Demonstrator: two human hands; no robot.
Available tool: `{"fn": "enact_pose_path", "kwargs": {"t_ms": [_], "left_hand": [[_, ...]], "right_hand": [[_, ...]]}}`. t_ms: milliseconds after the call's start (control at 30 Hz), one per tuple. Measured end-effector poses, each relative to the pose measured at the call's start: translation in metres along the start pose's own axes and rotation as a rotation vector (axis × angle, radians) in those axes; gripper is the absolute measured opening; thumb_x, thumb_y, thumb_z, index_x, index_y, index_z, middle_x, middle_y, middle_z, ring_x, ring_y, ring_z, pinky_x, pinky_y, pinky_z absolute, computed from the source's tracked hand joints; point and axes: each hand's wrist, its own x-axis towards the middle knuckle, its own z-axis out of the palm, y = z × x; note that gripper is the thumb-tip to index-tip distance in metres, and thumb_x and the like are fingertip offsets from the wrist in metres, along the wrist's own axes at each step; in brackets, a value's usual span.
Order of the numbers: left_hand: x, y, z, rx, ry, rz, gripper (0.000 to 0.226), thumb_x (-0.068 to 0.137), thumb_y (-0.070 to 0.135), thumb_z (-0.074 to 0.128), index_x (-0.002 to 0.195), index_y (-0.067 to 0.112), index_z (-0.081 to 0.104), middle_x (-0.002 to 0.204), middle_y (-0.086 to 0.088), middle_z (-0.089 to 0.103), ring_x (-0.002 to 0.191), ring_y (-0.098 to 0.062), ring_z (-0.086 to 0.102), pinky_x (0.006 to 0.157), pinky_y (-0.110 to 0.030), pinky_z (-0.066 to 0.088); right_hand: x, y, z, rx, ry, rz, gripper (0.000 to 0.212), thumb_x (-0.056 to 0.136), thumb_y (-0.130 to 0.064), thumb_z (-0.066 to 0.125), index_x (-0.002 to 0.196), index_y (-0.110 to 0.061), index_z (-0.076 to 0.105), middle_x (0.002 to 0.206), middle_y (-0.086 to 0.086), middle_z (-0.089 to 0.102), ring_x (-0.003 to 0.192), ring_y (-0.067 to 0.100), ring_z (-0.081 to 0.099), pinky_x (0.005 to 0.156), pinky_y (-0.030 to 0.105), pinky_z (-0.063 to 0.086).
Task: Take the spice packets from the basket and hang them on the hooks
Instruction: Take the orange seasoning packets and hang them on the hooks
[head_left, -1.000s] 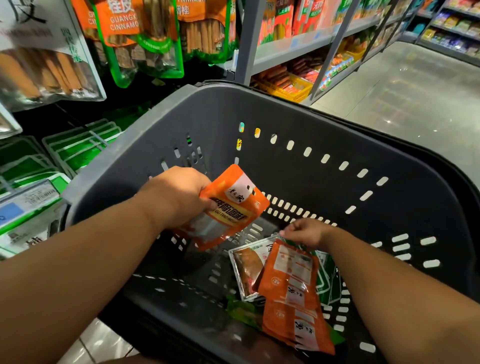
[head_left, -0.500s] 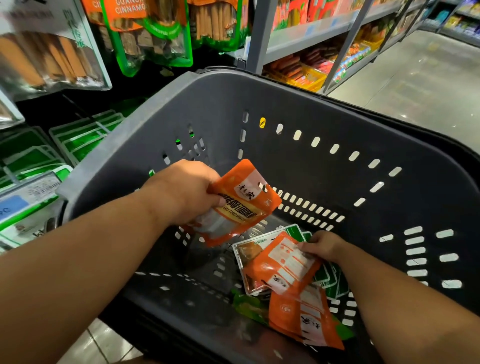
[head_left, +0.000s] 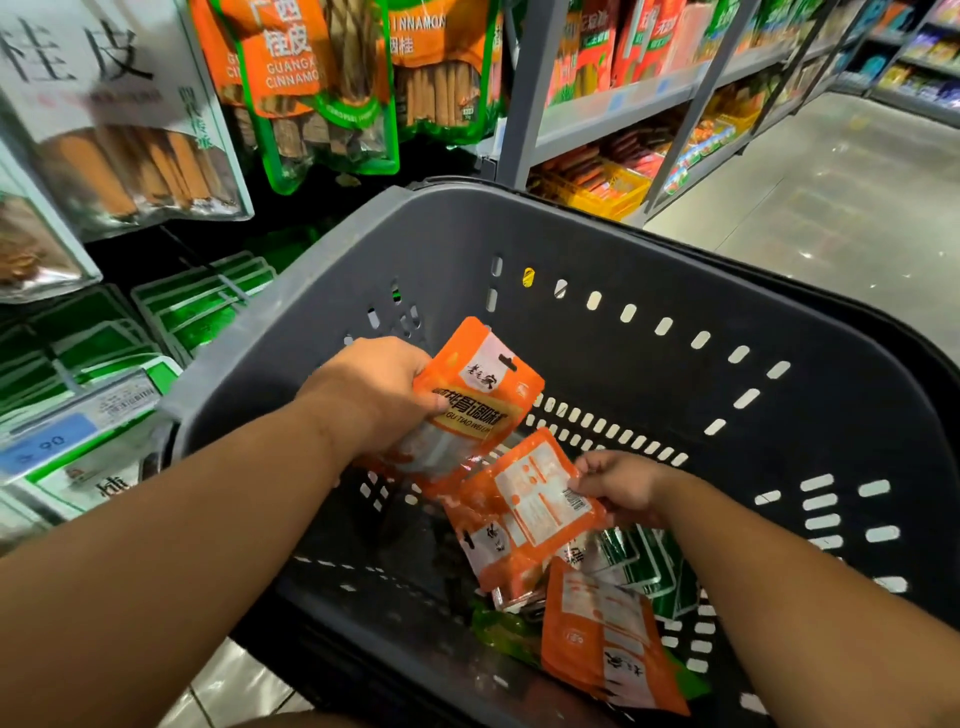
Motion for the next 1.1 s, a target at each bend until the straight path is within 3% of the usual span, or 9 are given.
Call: {"fn": "enact_pose_path", "kwargs": {"t_ms": [133,233,333,433,533,633,800,1000,1100], "left_hand": [[0.003,-0.002,-0.003,-0.003,0.105,-0.054,0.029,0.094,0.042,0.066,0.073,0.024,0.062,0.082,0.005,0.068,0.088,-0.023,0.064,0.079,-0.034,0.051],[0.001,-0.002,-0.006,-0.02,0.19,-0.069,0.021,0.096,0.044,0.064,0.095,0.025,0.072,0.098,-0.001,0.073,0.097,-0.029,0.065,0.087,-0.038,0.053],[-0.002,0.001,-0.011,-0.103,0.229,-0.098,0.022,0.098,0.041,0.062,0.094,0.022,0.073,0.098,-0.003,0.072,0.096,-0.03,0.063,0.083,-0.036,0.049],[-0.001,0.002,-0.01,-0.216,0.235,-0.095,0.028,0.099,0.04,0.061,0.086,0.017,0.071,0.087,-0.002,0.073,0.09,-0.029,0.068,0.081,-0.037,0.051],[0.0,0.004,-0.008,-0.432,0.176,-0.062,0.038,0.101,0.037,0.06,0.069,0.016,0.064,0.062,0.0,0.07,0.061,-0.022,0.069,0.069,-0.034,0.052],[-0.003,0.009,-0.006,-0.558,0.136,-0.031,0.033,0.101,0.039,0.061,0.077,0.019,0.072,0.069,0.008,0.075,0.063,-0.009,0.07,0.069,-0.029,0.051],[-0.005,0.011,-0.004,-0.702,0.063,-0.065,0.04,0.102,0.045,0.056,0.083,0.014,0.07,0.065,-0.002,0.075,0.047,-0.013,0.061,0.047,-0.023,0.046],[-0.009,0.016,-0.007,-0.691,0.002,-0.059,0.027,0.099,0.039,0.064,0.086,0.018,0.075,0.071,0.002,0.078,0.051,-0.007,0.066,0.05,-0.021,0.048],[-0.009,0.014,-0.008,-0.639,0.026,-0.079,0.023,0.097,0.036,0.069,0.089,0.017,0.079,0.076,0.005,0.079,0.063,-0.009,0.074,0.068,-0.027,0.057]], "right_hand": [[-0.024,-0.034,-0.01,-0.085,-0.001,-0.11,0.013,0.102,-0.007,0.058,0.093,-0.016,0.059,0.072,0.007,0.065,0.059,0.017,0.062,0.056,0.029,0.049],[-0.053,-0.058,-0.024,-0.157,0.016,-0.208,0.014,0.101,-0.002,0.057,0.093,-0.013,0.059,0.076,0.012,0.063,0.059,0.019,0.06,0.051,0.026,0.049],[-0.078,-0.076,-0.038,-0.134,0.032,-0.298,0.011,0.101,-0.001,0.056,0.094,-0.009,0.058,0.074,0.012,0.062,0.058,0.019,0.058,0.048,0.024,0.049],[-0.092,-0.086,-0.046,-0.022,0.048,-0.358,0.013,0.102,-0.003,0.056,0.093,-0.012,0.057,0.066,0.001,0.065,0.062,0.02,0.062,0.054,0.028,0.052],[-0.099,-0.094,-0.044,0.075,0.047,-0.411,0.012,0.102,-0.004,0.056,0.093,-0.013,0.057,0.079,0.009,0.067,0.073,0.025,0.062,0.065,0.036,0.053],[-0.1,-0.099,-0.035,0.115,0.061,-0.459,0.01,0.102,-0.006,0.056,0.094,-0.012,0.059,0.087,0.013,0.069,0.082,0.031,0.064,0.075,0.044,0.055],[-0.093,-0.103,-0.02,0.182,0.184,-0.537,0.008,0.103,-0.009,0.056,0.096,-0.011,0.059,0.099,0.023,0.066,0.093,0.036,0.068,0.092,0.064,0.055],[-0.088,-0.111,-0.004,0.173,0.203,-0.587,0.006,0.104,-0.01,0.056,0.101,-0.006,0.061,0.093,0.016,0.072,0.086,0.025,0.075,0.076,0.045,0.065],[-0.079,-0.11,0.001,0.197,0.176,-0.585,0.005,0.103,-0.01,0.058,0.1,-0.007,0.062,0.084,0.006,0.075,0.079,0.019,0.075,0.067,0.036,0.063]]}}
